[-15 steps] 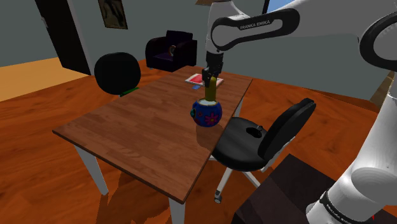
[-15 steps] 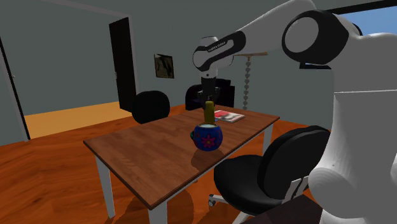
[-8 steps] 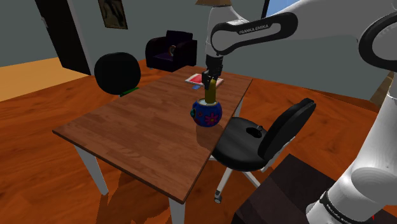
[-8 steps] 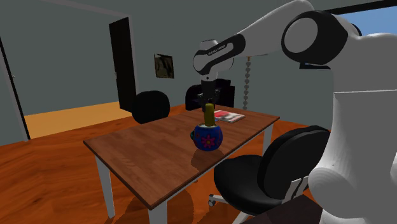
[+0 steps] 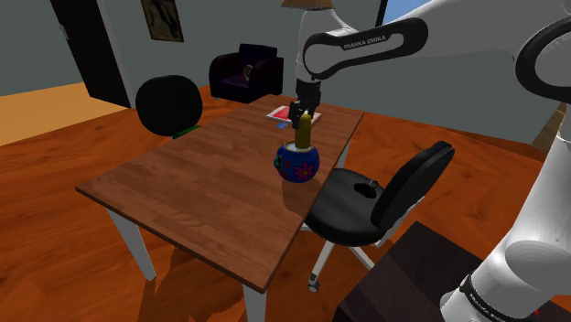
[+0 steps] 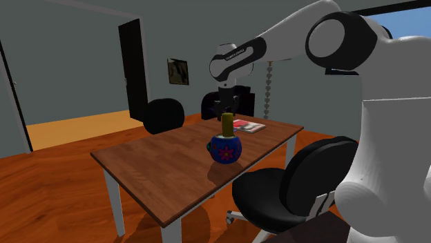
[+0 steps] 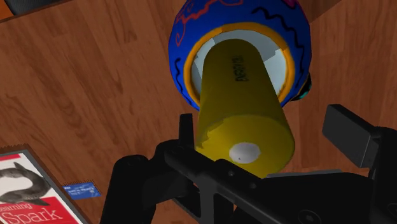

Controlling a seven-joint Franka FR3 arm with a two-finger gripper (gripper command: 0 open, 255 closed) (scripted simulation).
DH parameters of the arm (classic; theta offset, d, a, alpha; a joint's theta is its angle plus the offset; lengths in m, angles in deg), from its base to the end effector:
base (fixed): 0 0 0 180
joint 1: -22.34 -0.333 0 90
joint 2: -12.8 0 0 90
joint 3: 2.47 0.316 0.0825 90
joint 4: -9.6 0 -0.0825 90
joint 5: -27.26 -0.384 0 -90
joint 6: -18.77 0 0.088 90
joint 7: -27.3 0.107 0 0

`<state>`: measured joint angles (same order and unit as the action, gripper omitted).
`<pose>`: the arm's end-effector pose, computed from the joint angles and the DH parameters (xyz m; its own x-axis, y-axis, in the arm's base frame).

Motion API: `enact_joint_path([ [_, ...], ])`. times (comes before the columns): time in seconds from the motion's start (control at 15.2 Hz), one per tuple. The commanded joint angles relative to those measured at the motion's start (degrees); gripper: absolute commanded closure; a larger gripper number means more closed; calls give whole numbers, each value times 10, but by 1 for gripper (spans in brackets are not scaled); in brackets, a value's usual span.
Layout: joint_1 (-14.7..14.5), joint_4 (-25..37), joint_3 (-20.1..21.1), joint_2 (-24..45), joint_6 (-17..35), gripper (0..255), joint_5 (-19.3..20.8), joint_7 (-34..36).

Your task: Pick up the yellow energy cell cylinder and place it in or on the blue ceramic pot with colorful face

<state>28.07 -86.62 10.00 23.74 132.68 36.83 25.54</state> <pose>0.6296 0.0546 0.5003 0.9720 0.2047 0.1155 0.1906 -0.9740 0.1221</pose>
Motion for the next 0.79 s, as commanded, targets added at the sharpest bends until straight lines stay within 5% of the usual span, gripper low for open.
enact_joint_path([
  [0.0,0,-1,0,0,0,0,0,0],
  [0.26,-3,51,4,-15,-66,0,-6,-4],
  [0.73,-3,51,3,-15,-66,0,-6,-4],
])
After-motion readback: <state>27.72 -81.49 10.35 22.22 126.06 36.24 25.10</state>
